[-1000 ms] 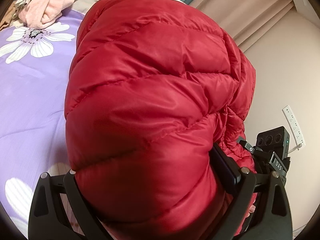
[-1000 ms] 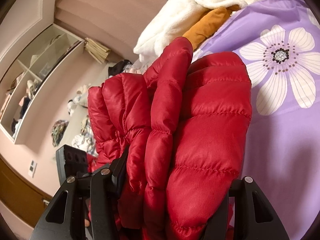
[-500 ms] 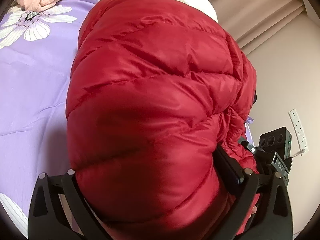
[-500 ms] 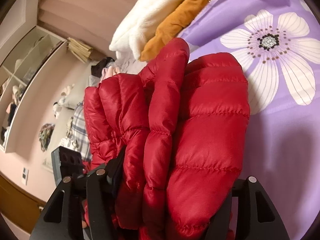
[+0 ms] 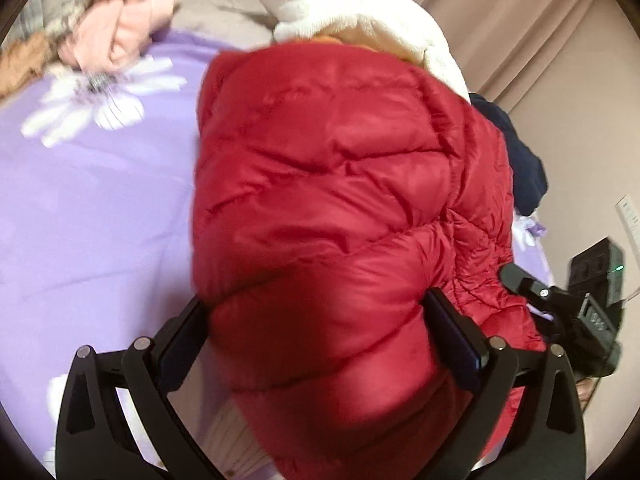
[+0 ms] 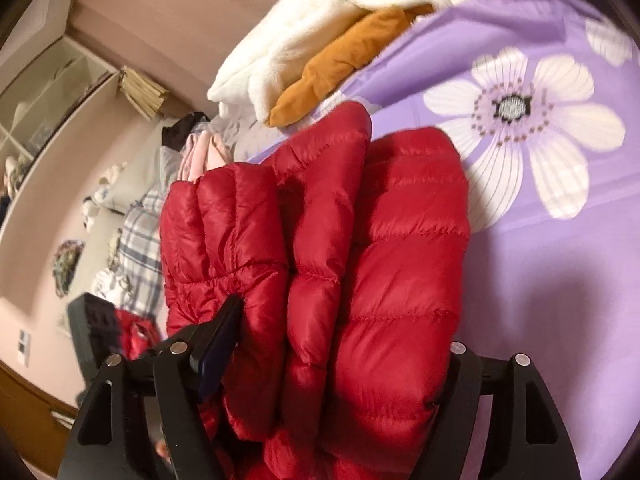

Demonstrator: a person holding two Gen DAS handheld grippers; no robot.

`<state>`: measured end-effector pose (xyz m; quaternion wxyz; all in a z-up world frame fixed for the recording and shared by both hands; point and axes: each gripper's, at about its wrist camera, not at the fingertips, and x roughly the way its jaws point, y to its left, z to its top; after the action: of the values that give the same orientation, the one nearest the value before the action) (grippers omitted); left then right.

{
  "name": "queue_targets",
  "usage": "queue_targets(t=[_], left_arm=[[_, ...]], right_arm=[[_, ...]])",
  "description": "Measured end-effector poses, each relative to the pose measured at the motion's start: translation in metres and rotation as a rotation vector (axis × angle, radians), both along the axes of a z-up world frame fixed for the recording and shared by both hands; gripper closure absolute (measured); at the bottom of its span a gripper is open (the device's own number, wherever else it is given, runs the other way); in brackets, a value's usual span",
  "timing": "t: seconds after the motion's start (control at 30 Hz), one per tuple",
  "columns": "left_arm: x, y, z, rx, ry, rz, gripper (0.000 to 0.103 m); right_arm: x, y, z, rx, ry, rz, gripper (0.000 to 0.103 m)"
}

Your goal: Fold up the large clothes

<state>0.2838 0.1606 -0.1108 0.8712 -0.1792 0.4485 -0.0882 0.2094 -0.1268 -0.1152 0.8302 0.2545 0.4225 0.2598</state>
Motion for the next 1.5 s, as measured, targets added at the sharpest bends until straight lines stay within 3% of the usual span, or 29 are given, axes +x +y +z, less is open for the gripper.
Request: queue_targets(t=[0.13,0.33,0.43,0.5,0.53,0.63,0.7,1.0,1.5], left_arm=[[-0.026,-0.009,0.019,0.121,-0.065,0.0,0.003],[-0.043,-0.013,0.025,0.156,-0.077,-0.017,0.004],[-0.044,-0.014,0.026,0.156,-0.093,-0.033,0.014],[-0.039,-0.017,0.024,0.17,-0.095,-0.058,0.021],[-0.039,-0.02,0.023,0.174,-0.091,-0.07,0.024],[-0.037,-0.027,0.019,0.196,-0.085,-0.088,0.028],[-0.036,-0.028,0.018,0.201,-0.083,-0.094,0.028],[-0.031,-0.034,0.006,0.223,-0.068,-0.121,0.028],[-0.039,-0.037,0.0,0.256,-0.075,-0.126,0.026]], right_arm=[[-0.01,0.004,0.023,-0.099,-0.073,-0.026,0.028],[-0.023,0.014,0.058,-0.288,-0.26,-0.095,0.028],[-0.022,0.024,0.074,-0.336,-0.403,-0.089,0.028],[-0.02,0.032,0.08,-0.32,-0.441,-0.046,0.028],[-0.013,0.036,0.076,-0.319,-0.446,-0.025,0.034],[-0.003,0.053,0.071,-0.326,-0.437,0.051,0.053],[0.005,0.063,0.062,-0.344,-0.422,0.091,0.058],[0.024,0.076,0.012,-0.43,-0.267,0.147,0.059],[0.03,0.062,-0.009,-0.352,-0.194,0.133,0.059]])
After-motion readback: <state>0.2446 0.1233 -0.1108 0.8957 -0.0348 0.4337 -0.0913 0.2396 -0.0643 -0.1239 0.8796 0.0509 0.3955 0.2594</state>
